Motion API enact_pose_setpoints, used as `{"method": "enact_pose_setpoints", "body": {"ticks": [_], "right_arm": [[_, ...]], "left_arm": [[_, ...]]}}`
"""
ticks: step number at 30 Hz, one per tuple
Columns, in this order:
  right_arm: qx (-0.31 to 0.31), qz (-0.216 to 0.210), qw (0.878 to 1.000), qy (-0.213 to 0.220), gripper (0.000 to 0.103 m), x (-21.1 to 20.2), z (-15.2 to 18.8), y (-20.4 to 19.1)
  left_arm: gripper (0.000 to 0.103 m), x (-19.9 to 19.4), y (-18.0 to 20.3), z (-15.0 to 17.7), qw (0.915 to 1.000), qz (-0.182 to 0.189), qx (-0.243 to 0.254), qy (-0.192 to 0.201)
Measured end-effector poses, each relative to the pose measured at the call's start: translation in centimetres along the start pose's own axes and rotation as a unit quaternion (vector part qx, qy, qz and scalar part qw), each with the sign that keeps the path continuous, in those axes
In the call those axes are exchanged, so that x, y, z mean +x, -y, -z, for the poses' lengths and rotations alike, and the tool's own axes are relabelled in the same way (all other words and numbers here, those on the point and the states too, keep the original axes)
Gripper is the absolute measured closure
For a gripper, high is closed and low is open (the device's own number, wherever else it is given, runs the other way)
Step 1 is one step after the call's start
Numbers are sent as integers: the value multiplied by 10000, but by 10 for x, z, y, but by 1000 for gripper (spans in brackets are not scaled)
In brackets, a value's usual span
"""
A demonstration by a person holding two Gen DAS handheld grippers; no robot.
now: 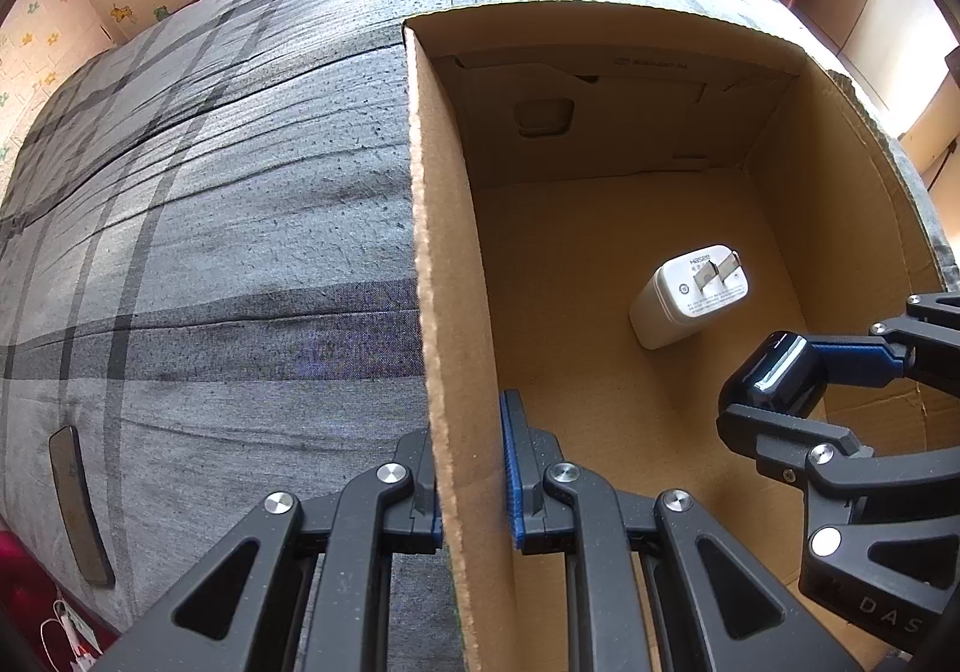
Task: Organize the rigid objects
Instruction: 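Carry the black cap into the box beside the charger and release, then move the right gripper back toward the white remote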
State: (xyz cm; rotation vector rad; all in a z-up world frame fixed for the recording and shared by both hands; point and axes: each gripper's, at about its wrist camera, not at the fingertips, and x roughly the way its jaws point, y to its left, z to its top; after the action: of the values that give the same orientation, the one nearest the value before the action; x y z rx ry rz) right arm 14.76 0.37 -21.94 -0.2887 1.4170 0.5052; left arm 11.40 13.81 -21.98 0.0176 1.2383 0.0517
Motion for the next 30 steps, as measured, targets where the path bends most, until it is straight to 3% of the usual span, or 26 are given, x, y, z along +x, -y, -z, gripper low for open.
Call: {"method": "enact_pose_setpoints", "body": {"ticks": [8, 11, 13, 24, 30], "right_arm": [[17, -31, 9999, 156, 53, -17, 2, 4], [17, 6, 9995, 305, 44, -35, 6, 6], [17, -23, 9991, 417, 32, -47, 10, 5], [133, 66, 9956, 928, 5, -98, 24, 18], [300, 111, 9934, 1103, 3, -121, 33, 43]], "left_arm": [[87, 1, 1, 1, 10000, 0, 6, -5], [87, 1, 1, 1, 10000, -5, 10, -13], [87, 2, 1, 0, 10000, 4, 7, -29], [87, 5, 5, 0, 9999, -69, 70, -58], [87, 5, 3, 3, 10000, 1, 33, -35]]}}
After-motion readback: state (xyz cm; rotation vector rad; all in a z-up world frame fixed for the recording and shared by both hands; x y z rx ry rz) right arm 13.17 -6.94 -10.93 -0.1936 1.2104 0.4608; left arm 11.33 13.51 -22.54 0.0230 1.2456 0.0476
